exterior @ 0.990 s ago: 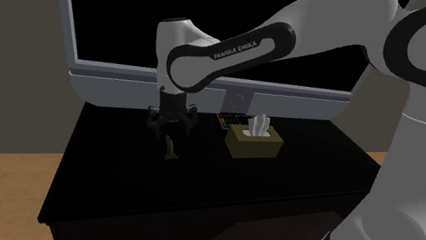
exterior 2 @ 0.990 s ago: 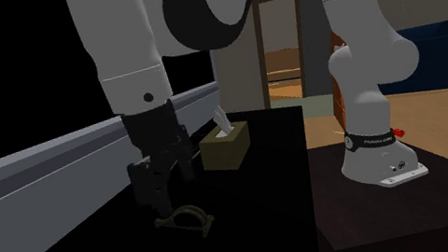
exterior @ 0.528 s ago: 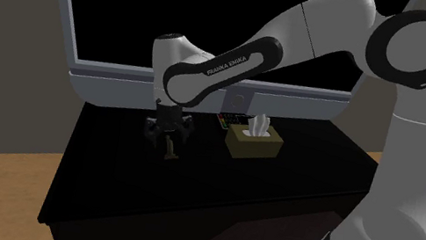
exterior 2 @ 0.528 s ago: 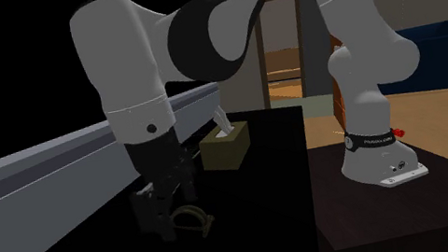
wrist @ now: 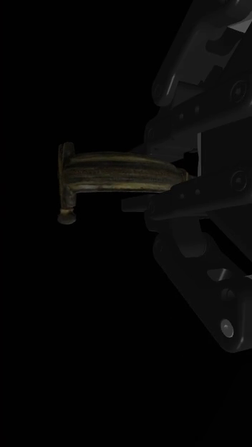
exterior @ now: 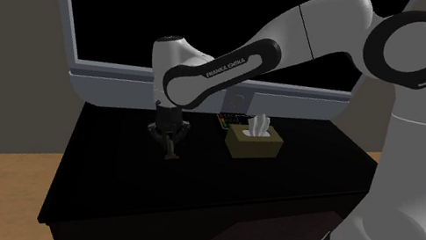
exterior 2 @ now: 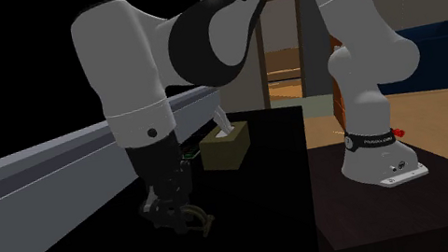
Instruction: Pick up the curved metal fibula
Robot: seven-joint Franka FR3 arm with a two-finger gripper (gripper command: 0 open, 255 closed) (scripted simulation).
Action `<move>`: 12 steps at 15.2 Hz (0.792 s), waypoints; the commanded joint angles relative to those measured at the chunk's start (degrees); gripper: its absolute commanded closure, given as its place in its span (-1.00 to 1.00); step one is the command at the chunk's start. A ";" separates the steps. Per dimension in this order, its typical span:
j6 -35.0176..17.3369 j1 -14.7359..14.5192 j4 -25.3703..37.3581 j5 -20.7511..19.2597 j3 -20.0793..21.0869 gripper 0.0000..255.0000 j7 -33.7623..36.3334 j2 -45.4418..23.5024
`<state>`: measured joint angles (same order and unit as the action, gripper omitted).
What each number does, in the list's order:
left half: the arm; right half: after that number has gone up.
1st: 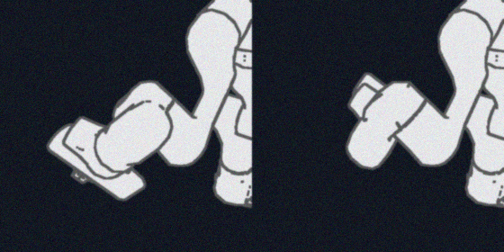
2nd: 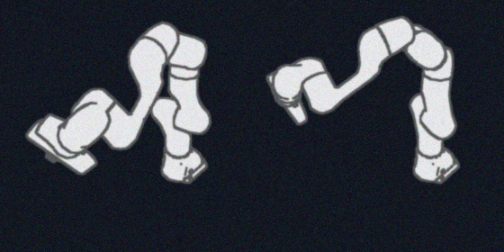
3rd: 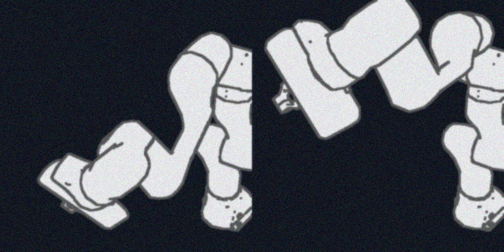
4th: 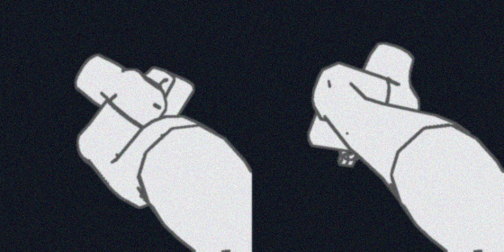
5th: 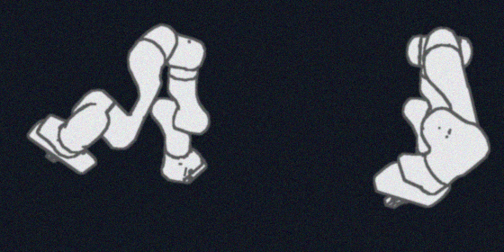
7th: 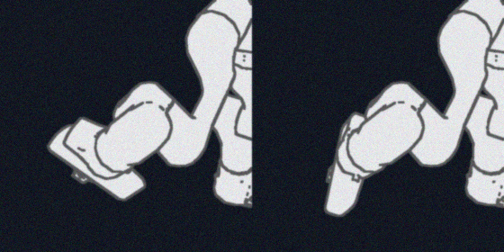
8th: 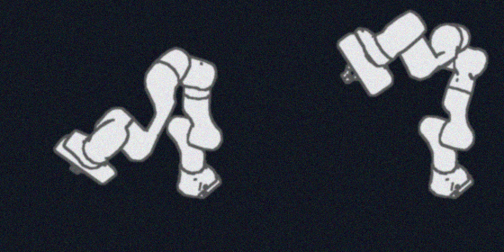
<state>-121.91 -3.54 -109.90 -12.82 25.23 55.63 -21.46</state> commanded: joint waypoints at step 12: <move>4.95 0.59 1.94 1.96 0.83 1.00 -1.37 3.34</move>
<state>-117.74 -3.00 -108.38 -11.09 25.96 54.44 -18.48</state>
